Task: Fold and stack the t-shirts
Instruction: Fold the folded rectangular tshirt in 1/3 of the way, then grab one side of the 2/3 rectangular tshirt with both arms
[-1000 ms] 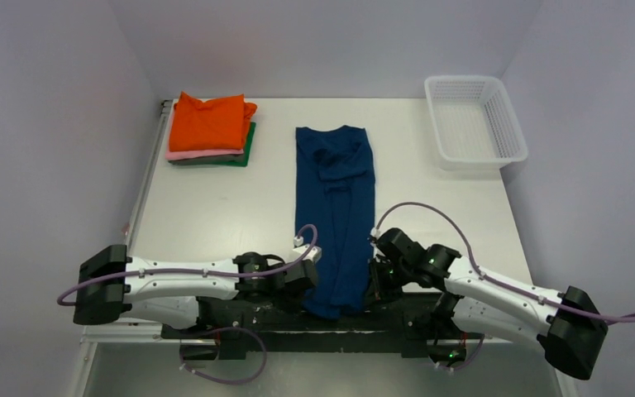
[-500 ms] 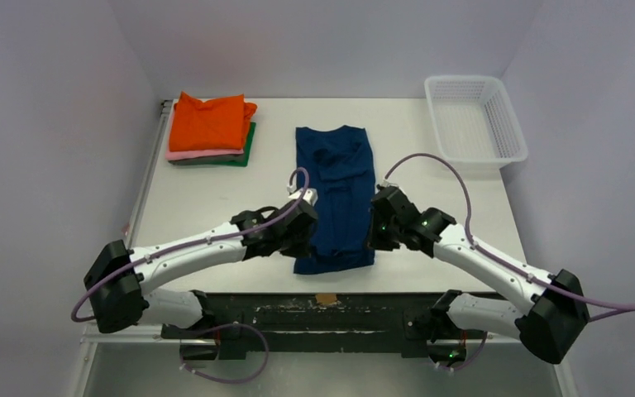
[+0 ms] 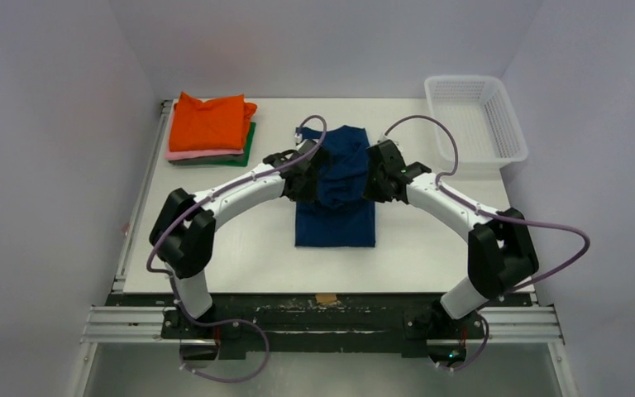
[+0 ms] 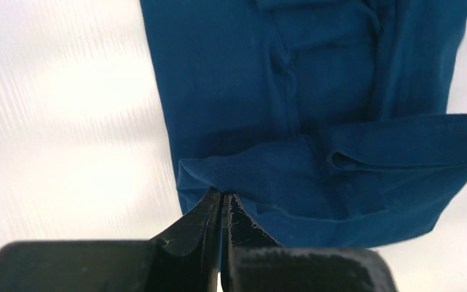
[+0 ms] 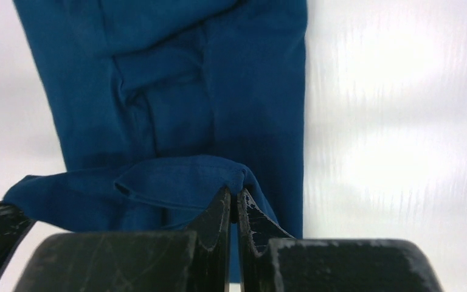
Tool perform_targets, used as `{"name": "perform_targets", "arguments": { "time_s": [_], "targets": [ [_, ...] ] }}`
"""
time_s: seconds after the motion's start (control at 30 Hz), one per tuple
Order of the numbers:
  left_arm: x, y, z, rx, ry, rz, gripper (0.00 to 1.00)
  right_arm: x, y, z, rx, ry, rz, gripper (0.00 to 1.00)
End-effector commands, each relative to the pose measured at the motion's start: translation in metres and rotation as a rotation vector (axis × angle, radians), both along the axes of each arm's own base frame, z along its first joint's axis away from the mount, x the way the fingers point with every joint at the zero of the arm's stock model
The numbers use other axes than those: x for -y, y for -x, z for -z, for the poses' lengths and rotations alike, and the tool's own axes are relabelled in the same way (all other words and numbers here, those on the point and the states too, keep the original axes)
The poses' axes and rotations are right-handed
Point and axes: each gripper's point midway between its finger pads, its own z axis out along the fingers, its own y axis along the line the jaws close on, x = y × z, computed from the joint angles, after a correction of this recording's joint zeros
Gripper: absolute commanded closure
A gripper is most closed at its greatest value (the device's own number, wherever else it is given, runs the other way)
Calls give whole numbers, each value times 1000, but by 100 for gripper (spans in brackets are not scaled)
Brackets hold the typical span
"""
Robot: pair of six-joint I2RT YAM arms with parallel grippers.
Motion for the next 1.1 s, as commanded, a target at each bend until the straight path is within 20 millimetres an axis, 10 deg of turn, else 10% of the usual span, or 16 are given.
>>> {"name": "perform_targets", "arguments": {
  "time_s": [0.0,0.33,0.43,0.5,0.57,0.63,0.9,1.07],
  "targets": [
    [-2,-32,-9,11,-10,12,100,7,-41,-15,77,-4,34,100],
    [0,-81,17,-57,18,-9,84,12,-96,10,47,-51,57,92],
    [-10,-113,-6,-35,58,-64,47,16,-128,0,63,-80,63,58],
    [-15,-124,-34,1,95,-74,4,18,-135,-15,83,-74,44,43],
    [-19,-122,-61,69,117,-70,0,23,-129,-27,129,-59,22,34],
    [-20,-107,-74,106,178,-48,0,20,-110,-28,131,-86,-33,32],
    [-22,8,-15,-26,366,10,0,23,-16,15,14,-189,-66,32],
    [-17,40,32,-144,411,-4,6,40,26,37,-57,-168,-9,35]
  ]
}}
